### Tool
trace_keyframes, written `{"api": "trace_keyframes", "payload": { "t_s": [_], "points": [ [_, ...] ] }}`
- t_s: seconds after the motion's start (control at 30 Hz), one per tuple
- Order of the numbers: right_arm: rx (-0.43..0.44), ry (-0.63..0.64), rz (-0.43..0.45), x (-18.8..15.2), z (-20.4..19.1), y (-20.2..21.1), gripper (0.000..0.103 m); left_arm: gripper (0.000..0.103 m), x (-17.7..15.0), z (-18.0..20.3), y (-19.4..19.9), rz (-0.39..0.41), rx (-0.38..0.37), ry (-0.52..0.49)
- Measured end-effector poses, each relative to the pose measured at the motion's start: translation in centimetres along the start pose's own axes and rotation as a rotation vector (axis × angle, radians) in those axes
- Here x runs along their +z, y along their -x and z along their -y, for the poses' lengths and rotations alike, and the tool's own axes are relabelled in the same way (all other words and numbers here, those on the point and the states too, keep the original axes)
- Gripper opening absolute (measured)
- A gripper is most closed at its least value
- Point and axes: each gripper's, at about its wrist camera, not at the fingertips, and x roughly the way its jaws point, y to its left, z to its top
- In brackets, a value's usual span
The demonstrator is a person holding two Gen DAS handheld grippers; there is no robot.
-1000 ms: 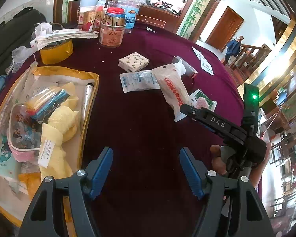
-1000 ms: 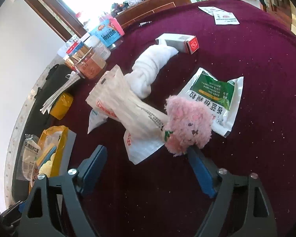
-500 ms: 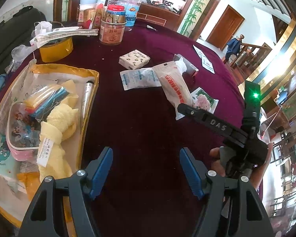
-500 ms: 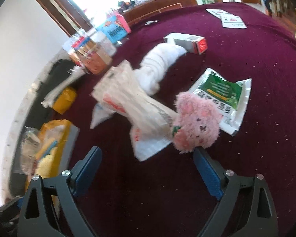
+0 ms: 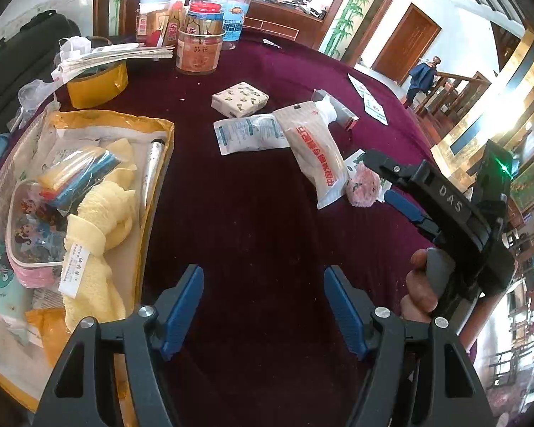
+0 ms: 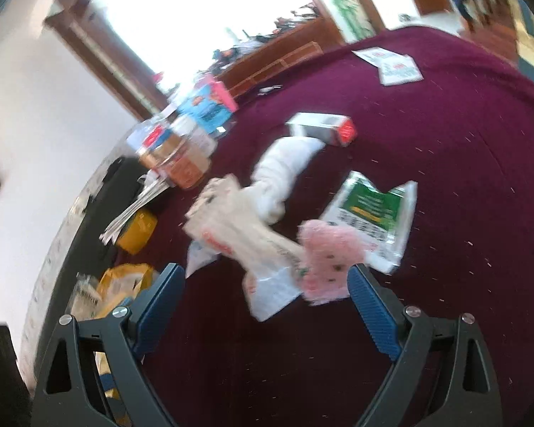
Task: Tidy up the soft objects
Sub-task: 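Move the right gripper to the pink plush toy and close on it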
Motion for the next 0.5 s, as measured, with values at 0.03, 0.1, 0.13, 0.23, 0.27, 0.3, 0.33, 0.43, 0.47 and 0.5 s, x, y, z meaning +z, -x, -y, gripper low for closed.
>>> {"api": "trace_keyframes", "payload": {
  "t_s": [0.03, 0.1, 0.13, 0.23, 0.27, 0.3, 0.33, 0.43, 0.47, 0.5],
  "points": [
    [-0.008, -0.035, 0.000, 0.2, 0.8, 0.0, 0.092, 0.074, 0.0, 0.1, 0.0, 0.000, 0.000, -0.001],
    [-0.033, -0.083, 0.008, 0.3, 1.8, 0.2, 0.092, 0.074, 0.0, 0.1, -0.1, -0.001, 0.002, -0.002],
    [-0.047, -0.098, 0.011, 0.3, 2.0, 0.3, 0.092, 0.074, 0.0, 0.1, -0.1, -0.003, 0.002, -0.001],
    [-0.078, -0.142, 0.001, 0.4, 3.1, 0.2, 0.092, 0.074, -0.1, 0.2, -0.3, -0.007, 0.005, -0.004],
    [-0.079, -0.149, -0.007, 0.4, 3.2, 0.0, 0.092, 0.074, -0.1, 0.2, -0.4, -0.010, 0.006, -0.005],
    [-0.084, -0.153, -0.016, 0.4, 3.3, -0.2, 0.092, 0.074, -0.1, 0.3, -0.4, -0.012, 0.005, -0.006],
    [-0.089, -0.153, -0.023, 0.3, 3.4, -0.3, 0.092, 0.074, -0.2, 0.3, -0.5, -0.014, 0.005, -0.006],
    [-0.095, -0.149, -0.044, 0.2, 3.4, -0.7, 0.091, 0.074, -0.2, 0.4, -0.6, -0.017, 0.006, -0.010],
    [-0.092, -0.148, -0.047, 0.1, 3.3, -0.7, 0.090, 0.074, -0.3, 0.5, -0.6, -0.018, 0.005, -0.011],
    [-0.088, -0.145, -0.049, 0.0, 3.3, -0.7, 0.090, 0.074, -0.3, 0.5, -0.6, -0.019, 0.005, -0.012]
  ]
}}
